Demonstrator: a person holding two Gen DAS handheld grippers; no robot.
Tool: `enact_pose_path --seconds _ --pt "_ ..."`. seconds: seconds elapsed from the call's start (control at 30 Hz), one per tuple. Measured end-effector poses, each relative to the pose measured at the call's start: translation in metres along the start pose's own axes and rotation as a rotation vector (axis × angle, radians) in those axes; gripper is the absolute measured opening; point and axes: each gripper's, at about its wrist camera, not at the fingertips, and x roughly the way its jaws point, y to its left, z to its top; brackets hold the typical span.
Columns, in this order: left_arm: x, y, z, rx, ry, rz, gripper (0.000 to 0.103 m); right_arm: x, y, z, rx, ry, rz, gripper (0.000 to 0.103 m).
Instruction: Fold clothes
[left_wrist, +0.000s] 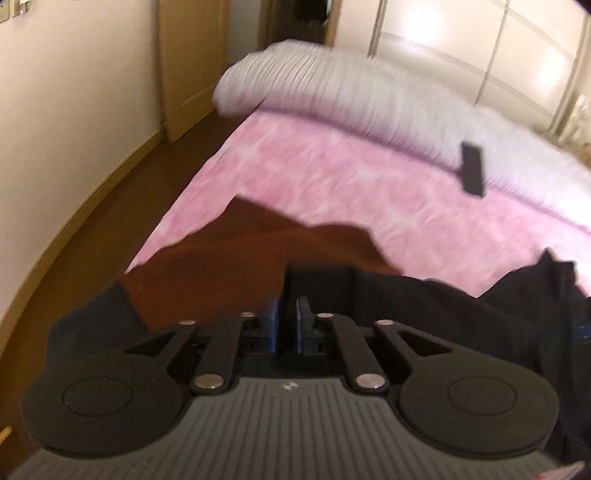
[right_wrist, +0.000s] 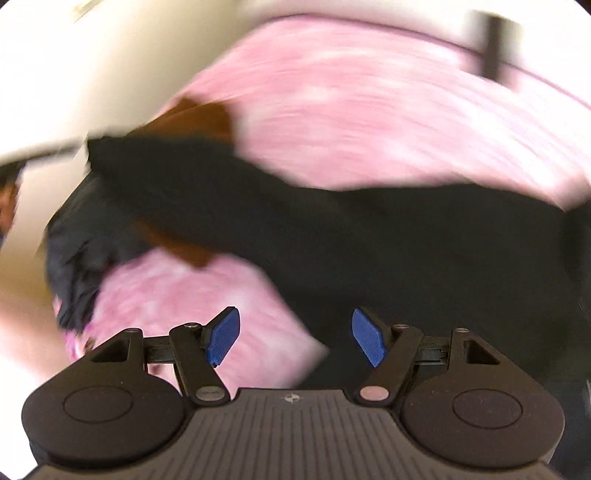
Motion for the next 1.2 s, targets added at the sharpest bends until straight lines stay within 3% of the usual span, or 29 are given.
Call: enact_pose_path --seconds 0.07,0.13,0.23,0.3,0.5,0.6,0.67,0.8,0.9,0.97,1.07,1.17,1.2 --pt "-0.003 -0.009 -0.002 0.000 0.017 0.070 0.026 -0.027 -0.036 -0.025 0.112 -0.030 -0.058 0.071" --pt "-0.013 -0.023 -0.003 -0.007 -0.010 0.113 0.029 -0.053 -0.068 -0.050 0.200 -0.061 -0.113 0.071" --pt "-0.023 -0.069 0.002 0.036 -0.021 0.116 0.033 -0.092 -0.113 -0.093 0.299 -0.100 -0.193 0.072" --pt "-0.026 -0.112 -0.001 0.088 -0.013 0.077 0.042 -0.115 -0.143 -0.125 0.346 -0.119 -0.242 0.072" --pt "-0.027 -0.269 -0.037 0.176 0.038 -0.058 0.047 -0.184 -0.248 -0.223 0.499 -0.182 -0.301 0.072" --pt "-0.008 -0.355 -0.065 0.195 0.108 -0.147 0.049 -0.220 -0.304 -0.266 0.531 -0.188 -0.305 0.072" --pt "0.008 -0.415 -0.082 0.222 0.167 -0.206 0.049 -0.242 -0.340 -0.294 0.547 -0.148 -0.304 0.072" --pt "0.032 -0.533 -0.106 0.386 0.258 -0.370 0.056 -0.268 -0.395 -0.355 0.602 -0.057 -0.305 0.071" --pt "0.041 -0.603 -0.121 0.511 0.287 -0.489 0.062 -0.269 -0.415 -0.394 0.622 -0.013 -0.289 0.070" --pt "0.046 -0.632 -0.128 0.568 0.294 -0.515 0.062 -0.263 -0.417 -0.411 0.608 0.003 -0.264 0.070" --pt "0.053 -0.674 -0.139 0.654 0.305 -0.553 0.062 -0.249 -0.421 -0.427 0.600 0.012 -0.217 0.060" --pt "0.060 -0.716 -0.149 0.739 0.315 -0.590 0.063 -0.232 -0.427 -0.435 0.599 0.029 -0.179 0.041" --pt "0.064 -0.724 -0.148 0.757 0.313 -0.589 0.063 -0.232 -0.427 -0.433 0.580 0.041 -0.182 0.029"
